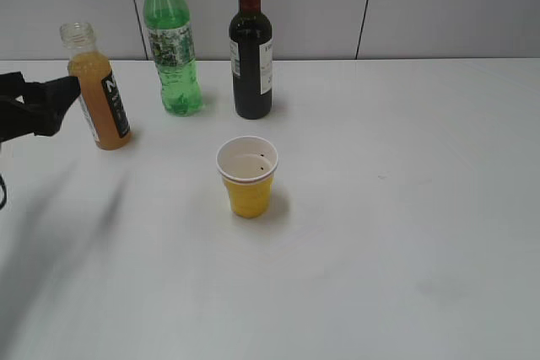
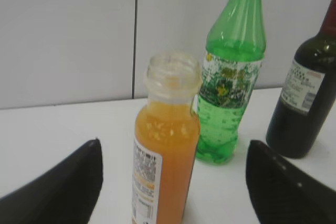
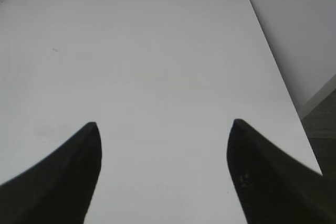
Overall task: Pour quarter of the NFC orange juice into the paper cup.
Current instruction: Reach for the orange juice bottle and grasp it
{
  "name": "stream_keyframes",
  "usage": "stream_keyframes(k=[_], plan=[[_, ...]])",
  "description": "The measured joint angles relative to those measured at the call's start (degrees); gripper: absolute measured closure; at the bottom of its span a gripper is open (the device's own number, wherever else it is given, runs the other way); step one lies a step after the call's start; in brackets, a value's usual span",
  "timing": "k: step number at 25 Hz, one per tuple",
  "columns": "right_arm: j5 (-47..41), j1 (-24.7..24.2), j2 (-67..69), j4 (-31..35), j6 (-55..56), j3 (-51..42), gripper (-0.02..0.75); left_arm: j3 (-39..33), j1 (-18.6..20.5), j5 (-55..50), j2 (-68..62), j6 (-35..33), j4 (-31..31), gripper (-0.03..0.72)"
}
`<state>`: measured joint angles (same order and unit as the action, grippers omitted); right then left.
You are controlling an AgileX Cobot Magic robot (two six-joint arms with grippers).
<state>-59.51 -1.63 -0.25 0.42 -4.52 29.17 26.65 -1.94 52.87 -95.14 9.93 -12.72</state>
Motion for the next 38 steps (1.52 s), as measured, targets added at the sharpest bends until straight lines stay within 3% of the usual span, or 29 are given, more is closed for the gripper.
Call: stream_keyframes(k=[5,16,22,38], plan=[[0.0,0.0,0.0,0.0,0.0,0.0,0.146,0.1,0.0,7.2,-7.6,0.0,1.2,0.026],[0.0,0.0,0.0,0.0,0.0,0.0,0.146,4.2,0.0,10.8,-19.4,-2.1,3.3,0.026],[0.0,0.0,0.0,0.0,0.0,0.0,0.146,7.2,0.0,11.4,-22.5,-2.8,-0.1,0.026],[0.0,0.0,0.0,0.0,0.0,0.0,0.146,16.9,-0.9,10.0,-28.8,-2.9,-1.5,0.026]])
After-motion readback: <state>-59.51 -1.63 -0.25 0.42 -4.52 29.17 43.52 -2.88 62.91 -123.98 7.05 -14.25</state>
